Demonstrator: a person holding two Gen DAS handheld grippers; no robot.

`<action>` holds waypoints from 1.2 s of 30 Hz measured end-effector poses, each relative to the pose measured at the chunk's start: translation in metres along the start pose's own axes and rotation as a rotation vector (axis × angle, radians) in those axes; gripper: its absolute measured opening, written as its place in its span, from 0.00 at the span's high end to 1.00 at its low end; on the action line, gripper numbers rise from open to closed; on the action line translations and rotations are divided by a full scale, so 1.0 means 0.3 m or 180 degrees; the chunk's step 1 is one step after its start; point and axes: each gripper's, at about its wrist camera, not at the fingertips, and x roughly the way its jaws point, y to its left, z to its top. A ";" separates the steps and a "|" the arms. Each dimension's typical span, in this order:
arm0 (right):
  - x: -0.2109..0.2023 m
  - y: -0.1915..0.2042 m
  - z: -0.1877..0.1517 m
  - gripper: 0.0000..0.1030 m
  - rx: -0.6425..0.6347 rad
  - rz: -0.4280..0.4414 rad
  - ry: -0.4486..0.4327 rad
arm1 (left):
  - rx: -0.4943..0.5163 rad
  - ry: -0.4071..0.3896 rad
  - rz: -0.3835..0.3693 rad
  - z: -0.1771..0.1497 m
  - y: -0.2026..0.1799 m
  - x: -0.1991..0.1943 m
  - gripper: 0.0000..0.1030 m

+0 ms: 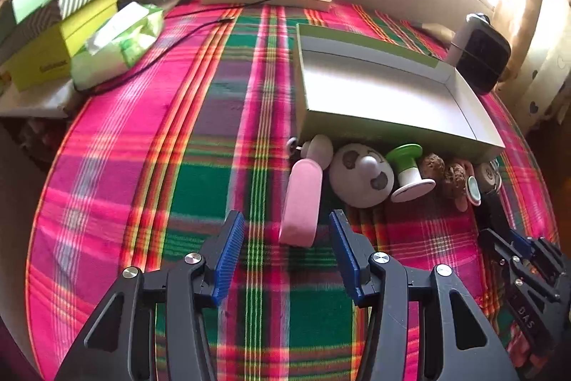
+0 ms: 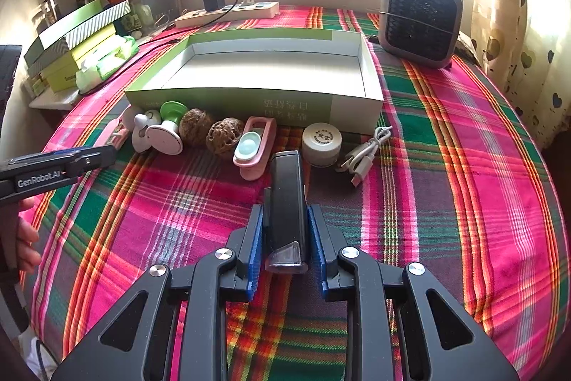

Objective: Organize objects
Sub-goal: 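Lower the left tool onto the pink clip and close on it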

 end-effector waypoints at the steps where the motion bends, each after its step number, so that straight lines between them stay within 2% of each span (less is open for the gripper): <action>1: 0.000 0.003 0.000 0.75 -0.0010 -0.0012 0.0001 | 0.0023 -0.0004 -0.0011 0.004 -0.004 0.004 0.53; 7: 0.004 0.007 0.002 0.71 -0.0033 -0.0080 0.0007 | 0.0063 -0.0071 -0.0034 0.029 0.003 0.022 0.53; 12: 0.008 -0.008 0.004 0.58 0.0033 -0.0155 0.0017 | 0.0247 -0.0150 0.0005 0.024 -0.008 0.029 0.53; 14: 0.009 -0.014 0.004 0.56 0.0057 -0.0165 0.0020 | 0.0244 -0.0181 0.0000 0.022 -0.006 0.028 0.53; 22: 0.014 -0.017 0.013 0.55 0.0044 -0.0170 0.0026 | 0.0302 -0.0227 -0.0004 0.029 -0.006 0.034 0.54; 24: 0.016 -0.016 0.016 0.55 0.0041 -0.0174 0.0026 | 0.0312 -0.0220 0.0012 0.031 -0.007 0.035 0.56; 26: 0.017 -0.012 0.019 0.55 0.0036 -0.0182 0.0028 | 0.0353 -0.0224 0.0070 0.031 -0.007 0.035 0.65; 29: 0.017 -0.010 0.018 0.55 0.0035 -0.0175 0.0029 | 0.0318 -0.0221 0.0070 0.036 0.003 0.034 0.70; 36: 0.019 -0.012 0.021 0.56 0.0040 -0.0162 0.0029 | 0.0321 -0.0221 0.0103 0.037 0.004 0.036 0.78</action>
